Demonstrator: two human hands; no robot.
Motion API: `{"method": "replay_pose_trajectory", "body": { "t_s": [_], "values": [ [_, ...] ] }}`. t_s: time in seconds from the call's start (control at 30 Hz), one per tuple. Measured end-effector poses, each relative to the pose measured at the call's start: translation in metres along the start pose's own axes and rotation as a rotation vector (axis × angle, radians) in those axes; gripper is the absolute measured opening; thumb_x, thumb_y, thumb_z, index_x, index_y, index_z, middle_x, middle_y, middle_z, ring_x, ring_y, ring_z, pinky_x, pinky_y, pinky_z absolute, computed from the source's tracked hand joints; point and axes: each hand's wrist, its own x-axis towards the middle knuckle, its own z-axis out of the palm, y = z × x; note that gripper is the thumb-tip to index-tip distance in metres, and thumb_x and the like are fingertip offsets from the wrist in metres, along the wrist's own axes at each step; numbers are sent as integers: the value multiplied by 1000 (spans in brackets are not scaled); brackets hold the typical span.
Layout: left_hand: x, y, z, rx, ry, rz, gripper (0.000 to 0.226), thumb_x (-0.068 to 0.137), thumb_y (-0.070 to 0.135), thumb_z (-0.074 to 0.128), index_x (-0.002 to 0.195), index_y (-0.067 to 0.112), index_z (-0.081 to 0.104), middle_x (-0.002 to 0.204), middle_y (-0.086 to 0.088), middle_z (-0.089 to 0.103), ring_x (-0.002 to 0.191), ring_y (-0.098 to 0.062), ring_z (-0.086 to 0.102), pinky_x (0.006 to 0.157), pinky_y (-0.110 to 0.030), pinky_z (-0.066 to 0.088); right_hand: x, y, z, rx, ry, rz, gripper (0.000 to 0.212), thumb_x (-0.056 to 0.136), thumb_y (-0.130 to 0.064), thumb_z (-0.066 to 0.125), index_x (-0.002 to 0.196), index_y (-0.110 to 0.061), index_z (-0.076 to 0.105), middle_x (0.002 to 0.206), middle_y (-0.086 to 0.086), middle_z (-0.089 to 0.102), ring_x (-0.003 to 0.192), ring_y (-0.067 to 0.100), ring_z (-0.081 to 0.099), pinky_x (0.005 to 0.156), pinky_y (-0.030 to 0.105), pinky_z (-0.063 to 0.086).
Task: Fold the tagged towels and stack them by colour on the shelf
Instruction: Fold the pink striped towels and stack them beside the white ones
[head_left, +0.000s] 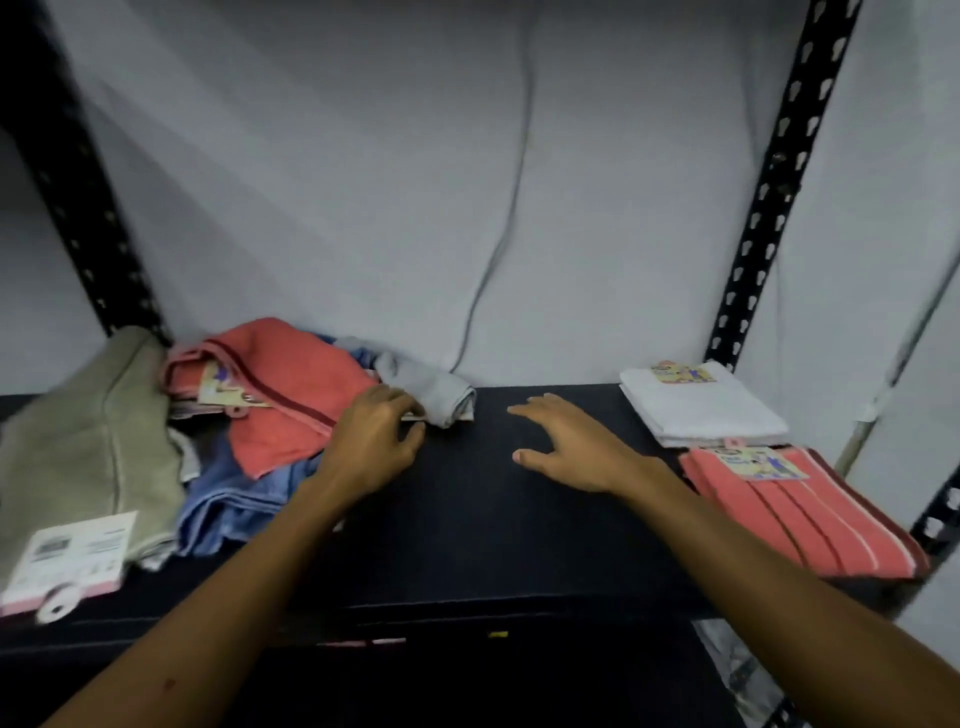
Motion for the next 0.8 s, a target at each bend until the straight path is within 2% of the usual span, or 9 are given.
{"method": "replay_pose_trajectory", "body": {
  "t_s": [0.17, 0.27, 0.37, 0.47, 0.53, 0.57, 0.67, 0.73, 0.8],
  "values": [
    [-14, -68, -57, 239, 101, -153, 32, 74, 30, 45, 81, 11, 70, 81, -10, 65, 80, -35, 60, 74, -41, 50, 73, -69, 22, 120, 44, -161, 55, 91, -35, 64, 143, -22, 48, 144, -3, 50, 131, 15, 45, 107, 31, 39],
    [-20, -105, -84, 341, 141, -294, 47, 69, 32, 38, 96, 11, 71, 100, -17, 65, 95, -39, 60, 84, -48, 51, 113, -109, 33, 220, 54, -285, 37, 88, -27, 63, 124, -19, 63, 119, 0, 67, 105, 16, 62, 92, 37, 50],
    [-25, -126, -105, 368, 195, -415, 55, 72, 37, 38, 112, 12, 66, 110, -22, 57, 98, -42, 56, 79, -47, 51, 152, -142, 46, 227, 98, -299, 52, 84, -24, 65, 134, -14, 58, 128, 10, 62, 115, 27, 59, 99, 35, 46],
    [-23, -141, -119, 337, 166, -603, 50, 86, 37, 56, 131, 16, 53, 119, -19, 56, 109, -42, 52, 84, -49, 46, 178, -171, 61, 75, 157, -293, 61, 83, -47, 63, 134, -16, 55, 134, 12, 57, 120, 35, 52, 101, 42, 43],
    [-20, -152, -120, 337, 125, -676, 40, 87, 35, 57, 123, 17, 57, 113, -14, 63, 110, -40, 53, 85, -48, 45, 185, -185, 69, -108, 109, -237, 76, 75, -70, 48, 135, -24, 50, 138, 7, 52, 122, 36, 45, 101, 48, 40],
    [-19, -156, -120, 354, 116, -680, 32, 87, 34, 56, 112, 17, 62, 107, -12, 66, 108, -38, 54, 83, -46, 45, 188, -189, 73, -187, 82, -214, 78, 74, -73, 45, 136, -25, 47, 139, 7, 50, 123, 36, 43, 100, 50, 39],
    [-17, -164, -116, 371, 153, -660, 23, 89, 34, 56, 99, 18, 69, 97, -11, 69, 100, -36, 56, 78, -41, 47, 190, -191, 79, -310, 135, -225, 52, 85, -52, 48, 129, -24, 52, 133, 7, 53, 117, 37, 45, 98, 52, 39],
    [-16, -169, -114, 292, 235, -632, 19, 89, 30, 56, 97, 18, 70, 92, -11, 68, 92, -35, 59, 74, -40, 49, 190, -187, 75, -237, 255, -241, 27, 89, -34, 46, 107, -22, 62, 115, 4, 62, 108, 33, 52, 92, 47, 42],
    [-15, -168, -114, 133, 353, -595, 14, 89, 25, 56, 95, 19, 67, 88, -8, 67, 84, -30, 61, 72, -40, 50, 189, -181, 69, -69, 333, -242, 18, 89, -24, 47, 78, -18, 59, 92, 4, 64, 93, 31, 59, 80, 40, 44]
  ]
}}
